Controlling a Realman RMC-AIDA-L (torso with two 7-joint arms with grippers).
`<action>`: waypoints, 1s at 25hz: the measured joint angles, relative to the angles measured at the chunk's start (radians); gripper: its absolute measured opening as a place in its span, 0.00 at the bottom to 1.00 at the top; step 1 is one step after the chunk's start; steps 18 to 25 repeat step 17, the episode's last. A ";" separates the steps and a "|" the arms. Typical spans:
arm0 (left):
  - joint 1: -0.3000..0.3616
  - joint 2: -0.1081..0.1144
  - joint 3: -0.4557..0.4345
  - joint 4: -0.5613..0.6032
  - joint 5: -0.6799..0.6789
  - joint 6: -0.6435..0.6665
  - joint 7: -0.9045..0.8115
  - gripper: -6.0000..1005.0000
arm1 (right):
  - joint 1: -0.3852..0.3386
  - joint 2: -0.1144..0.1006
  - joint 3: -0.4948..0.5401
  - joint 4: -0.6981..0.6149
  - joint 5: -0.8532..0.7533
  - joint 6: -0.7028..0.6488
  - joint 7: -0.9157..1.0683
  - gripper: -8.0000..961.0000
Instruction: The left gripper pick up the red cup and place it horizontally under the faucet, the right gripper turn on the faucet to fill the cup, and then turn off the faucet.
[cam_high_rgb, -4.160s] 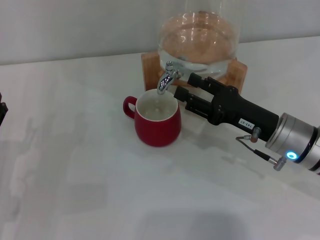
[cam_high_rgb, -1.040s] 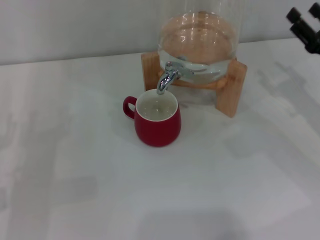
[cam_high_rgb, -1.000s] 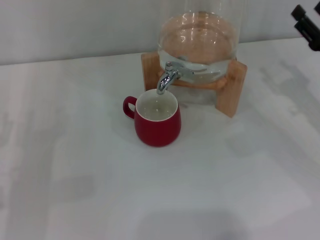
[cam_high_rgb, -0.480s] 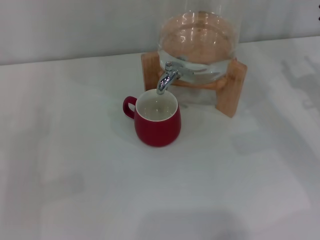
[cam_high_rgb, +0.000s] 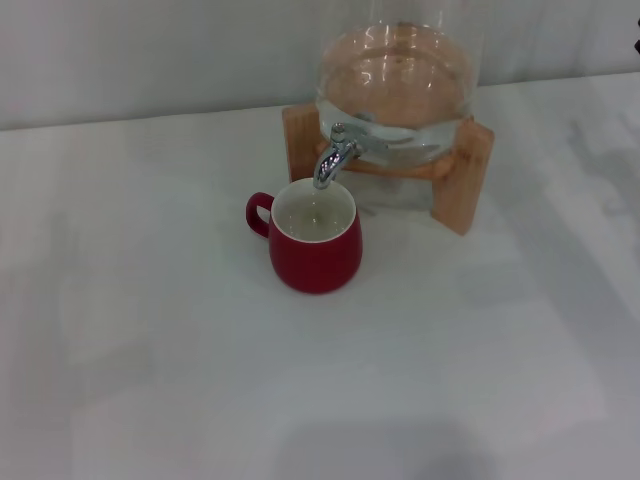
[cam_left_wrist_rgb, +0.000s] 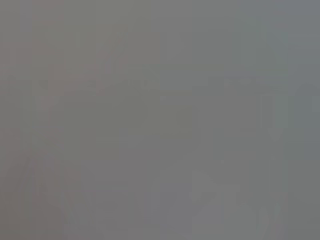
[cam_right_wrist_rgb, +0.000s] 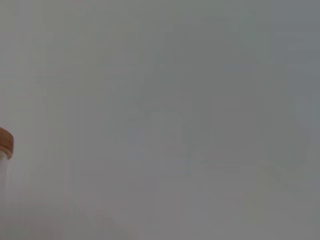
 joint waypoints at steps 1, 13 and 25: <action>0.000 0.000 0.000 -0.001 0.001 0.000 0.000 0.88 | 0.001 0.000 -0.001 0.005 0.000 -0.005 0.001 0.75; 0.021 0.000 0.008 -0.003 0.009 0.000 0.002 0.88 | -0.006 0.000 -0.009 0.036 0.002 -0.047 0.005 0.75; 0.023 -0.001 0.008 -0.003 0.010 0.000 0.002 0.88 | -0.008 0.000 -0.003 0.043 0.003 -0.063 0.006 0.75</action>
